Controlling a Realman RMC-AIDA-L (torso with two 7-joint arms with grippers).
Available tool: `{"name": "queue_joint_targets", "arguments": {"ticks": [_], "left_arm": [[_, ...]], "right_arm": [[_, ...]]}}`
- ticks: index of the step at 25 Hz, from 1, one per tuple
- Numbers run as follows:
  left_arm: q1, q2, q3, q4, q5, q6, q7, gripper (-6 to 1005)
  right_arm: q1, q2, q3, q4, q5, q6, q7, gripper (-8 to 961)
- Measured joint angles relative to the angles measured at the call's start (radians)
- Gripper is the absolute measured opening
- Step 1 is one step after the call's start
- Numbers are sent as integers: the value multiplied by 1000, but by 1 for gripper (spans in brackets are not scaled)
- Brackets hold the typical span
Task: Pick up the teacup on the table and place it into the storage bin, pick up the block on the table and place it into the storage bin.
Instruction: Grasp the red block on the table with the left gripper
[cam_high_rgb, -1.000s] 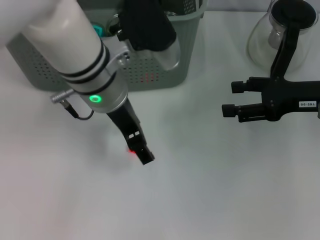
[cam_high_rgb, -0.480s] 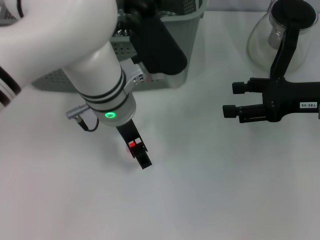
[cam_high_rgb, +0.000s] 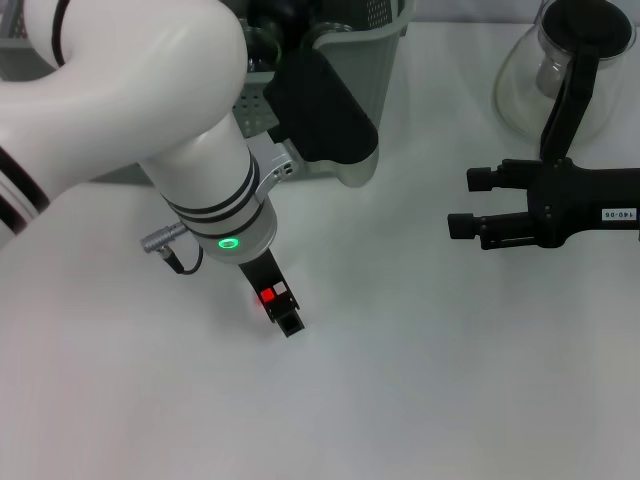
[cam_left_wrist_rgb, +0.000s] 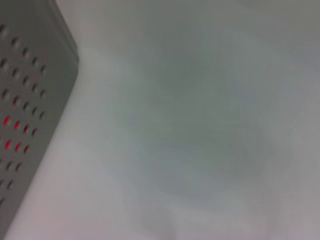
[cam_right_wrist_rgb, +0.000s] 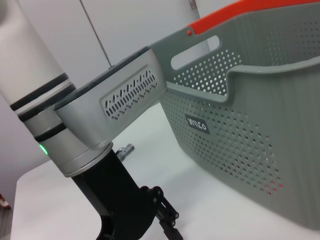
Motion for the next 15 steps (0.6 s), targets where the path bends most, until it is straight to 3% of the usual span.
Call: {"name": "queue_joint_targets", "arguments": {"ticks": [12, 15], "left_arm": [[8, -1, 19, -1, 57, -4, -27, 567], [8, -1, 19, 0, 58, -4, -27, 566]], "right_arm": [[-1, 0, 0, 0, 0, 1, -1, 916], [-1, 0, 0, 0, 0, 1, -1, 916]]}}
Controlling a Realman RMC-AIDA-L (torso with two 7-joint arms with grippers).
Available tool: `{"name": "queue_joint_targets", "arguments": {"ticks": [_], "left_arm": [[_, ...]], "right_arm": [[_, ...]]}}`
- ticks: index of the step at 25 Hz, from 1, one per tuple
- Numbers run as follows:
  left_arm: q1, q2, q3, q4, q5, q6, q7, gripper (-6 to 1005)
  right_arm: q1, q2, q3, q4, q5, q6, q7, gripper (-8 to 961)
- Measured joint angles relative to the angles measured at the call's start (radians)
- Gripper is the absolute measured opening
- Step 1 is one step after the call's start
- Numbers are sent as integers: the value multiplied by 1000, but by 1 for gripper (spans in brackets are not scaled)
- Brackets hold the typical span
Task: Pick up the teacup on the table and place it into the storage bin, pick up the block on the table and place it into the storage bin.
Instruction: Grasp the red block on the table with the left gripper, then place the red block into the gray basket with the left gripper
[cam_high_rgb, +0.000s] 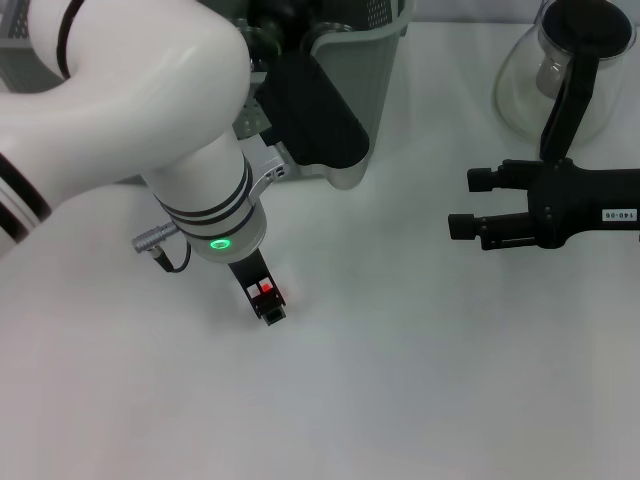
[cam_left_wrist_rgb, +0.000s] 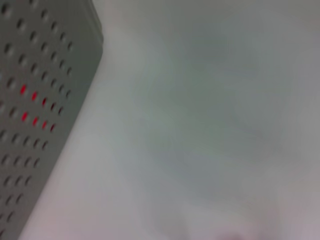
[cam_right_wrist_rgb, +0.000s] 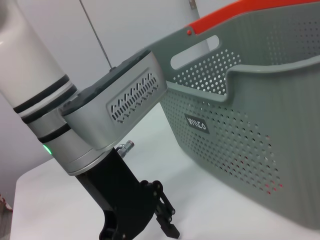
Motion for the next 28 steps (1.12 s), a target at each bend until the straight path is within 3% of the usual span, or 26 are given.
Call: {"name": "queue_joint_targets", "arguments": {"ticks": [8, 20, 24, 26, 28], "left_arm": [[-4, 0, 1, -1, 7, -10, -12, 563], [-15, 0, 22, -10, 1, -4, -13, 295], [2, 1, 13, 69, 1, 33, -12, 229], [16, 3, -29, 147, 5, 92, -6, 198], [34, 5, -125, 245, -2, 158, 16, 188]], "right_arm": [[0, 0, 7, -1, 1, 0, 0, 916], [0, 0, 12, -2, 0, 1, -2, 916], [-3, 0, 12, -1, 0, -1, -2, 916], [-3, -1, 12, -1, 0, -1, -2, 916], [-5, -3, 12, 0, 0, -3, -2, 916]]}}
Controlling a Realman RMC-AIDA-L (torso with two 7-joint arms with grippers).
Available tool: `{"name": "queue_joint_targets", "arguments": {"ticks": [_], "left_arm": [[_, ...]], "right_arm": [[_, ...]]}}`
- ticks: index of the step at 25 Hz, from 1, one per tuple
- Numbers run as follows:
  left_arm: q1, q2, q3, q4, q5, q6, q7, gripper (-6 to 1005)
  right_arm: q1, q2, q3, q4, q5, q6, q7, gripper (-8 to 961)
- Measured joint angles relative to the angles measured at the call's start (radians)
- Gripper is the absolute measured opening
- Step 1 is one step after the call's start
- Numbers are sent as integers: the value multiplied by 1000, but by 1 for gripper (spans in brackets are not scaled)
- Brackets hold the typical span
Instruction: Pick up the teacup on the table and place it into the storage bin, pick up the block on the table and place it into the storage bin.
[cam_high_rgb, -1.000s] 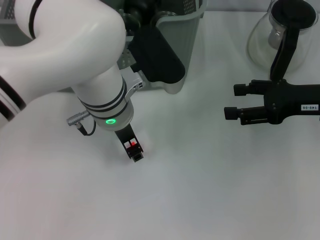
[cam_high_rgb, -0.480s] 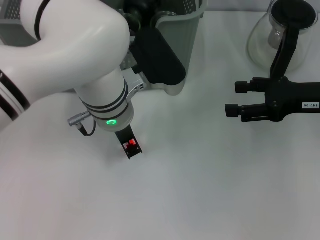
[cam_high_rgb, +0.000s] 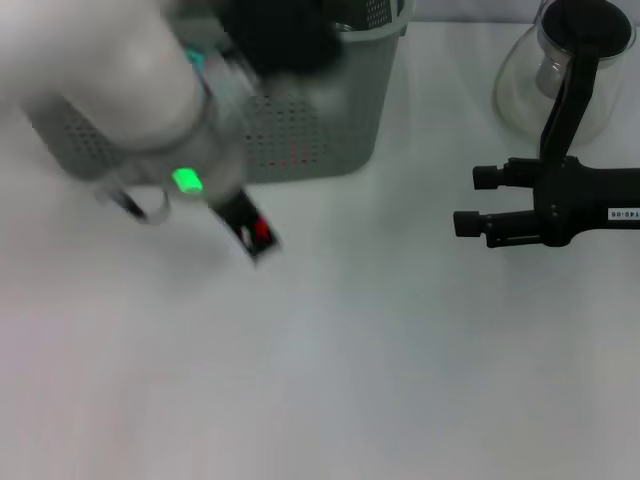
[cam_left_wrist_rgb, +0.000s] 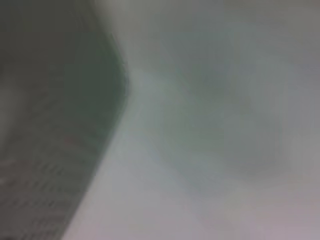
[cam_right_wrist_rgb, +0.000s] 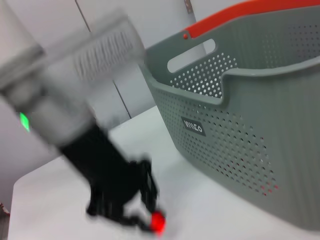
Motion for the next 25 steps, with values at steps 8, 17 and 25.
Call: {"name": "queue_joint_targets", "arguments": {"ticks": [8, 17, 25], "left_arm": [[-98, 72, -848, 242, -231, 207, 174, 232], [-213, 227, -982, -295, -250, -128, 204, 280], [-219, 224, -961, -376, -297, -224, 236, 411]], "right_arm": [[-6, -5, 0, 0, 0, -7, -21, 916], [4, 4, -7, -2, -14, -6, -40, 916], [12, -3, -2, -8, -15, -11, -34, 916]]}}
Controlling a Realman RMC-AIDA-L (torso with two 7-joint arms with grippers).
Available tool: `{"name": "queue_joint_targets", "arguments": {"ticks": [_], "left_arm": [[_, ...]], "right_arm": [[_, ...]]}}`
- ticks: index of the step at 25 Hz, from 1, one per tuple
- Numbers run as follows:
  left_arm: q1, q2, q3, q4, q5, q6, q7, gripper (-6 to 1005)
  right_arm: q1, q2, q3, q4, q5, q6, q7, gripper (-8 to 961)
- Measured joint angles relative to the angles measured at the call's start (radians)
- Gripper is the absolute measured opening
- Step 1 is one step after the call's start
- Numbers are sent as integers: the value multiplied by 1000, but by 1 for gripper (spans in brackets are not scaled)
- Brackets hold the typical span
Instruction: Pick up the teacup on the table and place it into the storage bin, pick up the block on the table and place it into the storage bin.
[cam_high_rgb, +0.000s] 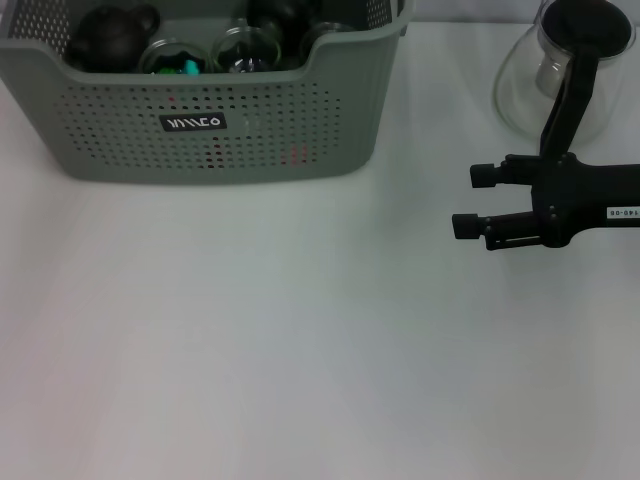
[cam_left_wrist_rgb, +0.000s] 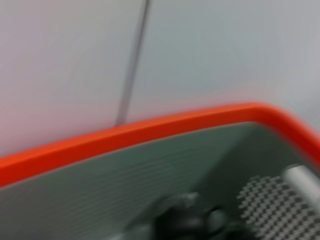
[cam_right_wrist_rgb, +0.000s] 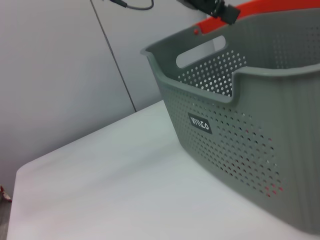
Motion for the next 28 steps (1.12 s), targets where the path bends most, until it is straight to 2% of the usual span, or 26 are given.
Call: {"name": "queue_joint_targets", "arguments": {"ticks": [3, 6, 8, 11, 13, 15, 18, 20, 23, 24, 25, 28], "left_arm": [[30, -8, -21, 67, -154, 138, 57, 558], [94, -32, -45, 109, -461, 377, 221, 674], [128, -50, -44, 97, -574, 487, 321, 750], [188, -88, -33, 49, -616, 578, 478, 856], [235, -113, -21, 5, -611, 588, 574, 923], [281, -121, -7, -57, -605, 582, 664, 956], [333, -100, -6, -174, -599, 548, 774, 955], [353, -69, -10, -279, -598, 510, 841, 955], [367, -35, -13, -419, -596, 440, 944, 954], [368, -29, -14, -453, -595, 416, 976, 954], [369, -26, -14, -486, -595, 391, 1009, 954], [370, -31, -11, -529, -581, 335, 1059, 953]], "right_arm": [[2, -6, 1, -2, 1, -23, -5, 916], [6, -10, 13, -3, 5, -67, -24, 916], [7, -12, 28, -3, 6, -99, -42, 916], [8, -15, 40, -3, 7, -143, -64, 916], [8, -15, 41, -3, 7, -167, -69, 916], [8, -12, 41, -3, 5, -183, -76, 916], [13, -4, 35, -1, 2, -182, -91, 915], [22, 6, 32, 6, 0, -173, -109, 915], [43, 34, 30, 8, -19, -132, -131, 915], [63, 53, 29, 8, -49, -96, -136, 915], [63, 53, 29, 8, -49, -96, -136, 915], [94, 79, 29, 9, -93, -53, -136, 915]]}}
